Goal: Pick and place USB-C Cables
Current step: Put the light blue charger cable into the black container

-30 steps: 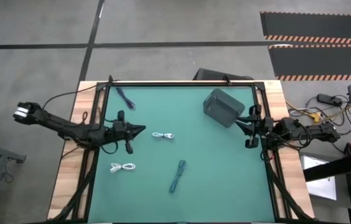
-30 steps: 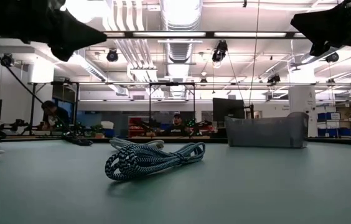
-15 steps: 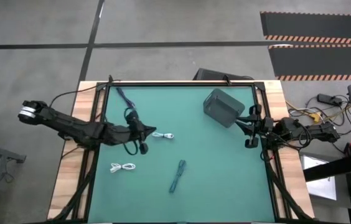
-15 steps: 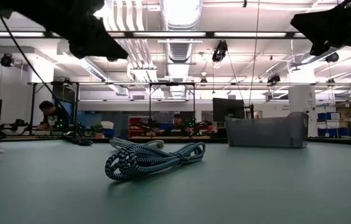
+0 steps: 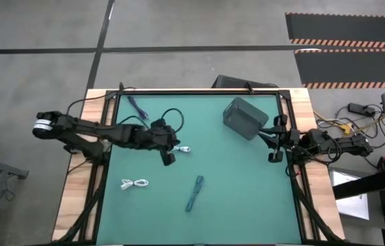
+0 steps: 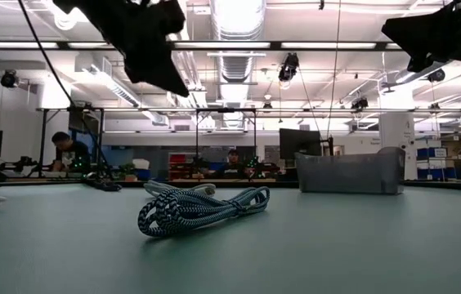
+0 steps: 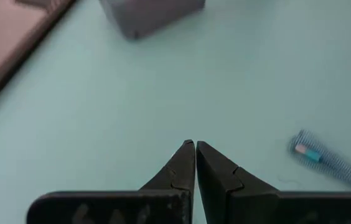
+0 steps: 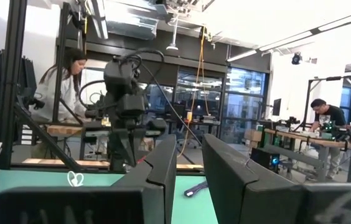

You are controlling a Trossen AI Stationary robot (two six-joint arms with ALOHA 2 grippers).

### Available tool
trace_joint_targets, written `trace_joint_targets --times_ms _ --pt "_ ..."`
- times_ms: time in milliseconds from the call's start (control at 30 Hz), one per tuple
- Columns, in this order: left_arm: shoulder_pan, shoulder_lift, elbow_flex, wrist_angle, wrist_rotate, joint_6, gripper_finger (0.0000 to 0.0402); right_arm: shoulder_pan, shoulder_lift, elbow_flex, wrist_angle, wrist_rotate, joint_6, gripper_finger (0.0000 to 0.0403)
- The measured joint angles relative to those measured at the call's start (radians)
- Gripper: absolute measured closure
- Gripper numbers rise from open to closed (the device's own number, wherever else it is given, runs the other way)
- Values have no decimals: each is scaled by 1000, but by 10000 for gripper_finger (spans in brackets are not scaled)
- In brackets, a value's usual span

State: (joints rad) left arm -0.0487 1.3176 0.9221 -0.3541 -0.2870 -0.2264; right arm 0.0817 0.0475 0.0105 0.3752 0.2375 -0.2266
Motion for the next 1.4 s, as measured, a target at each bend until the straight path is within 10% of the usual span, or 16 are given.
trace_joint_targets --times_ms 733,1167,1400 --pt "101 327 185 -345 157 188 395 0 0 0 1 1 -22 335" --pt "102 343 171 -296 149 238 229 0 0 0 -2 1 -21 335" --pt "102 377 159 -240 148 267 210 0 0 0 -2 1 -21 335"
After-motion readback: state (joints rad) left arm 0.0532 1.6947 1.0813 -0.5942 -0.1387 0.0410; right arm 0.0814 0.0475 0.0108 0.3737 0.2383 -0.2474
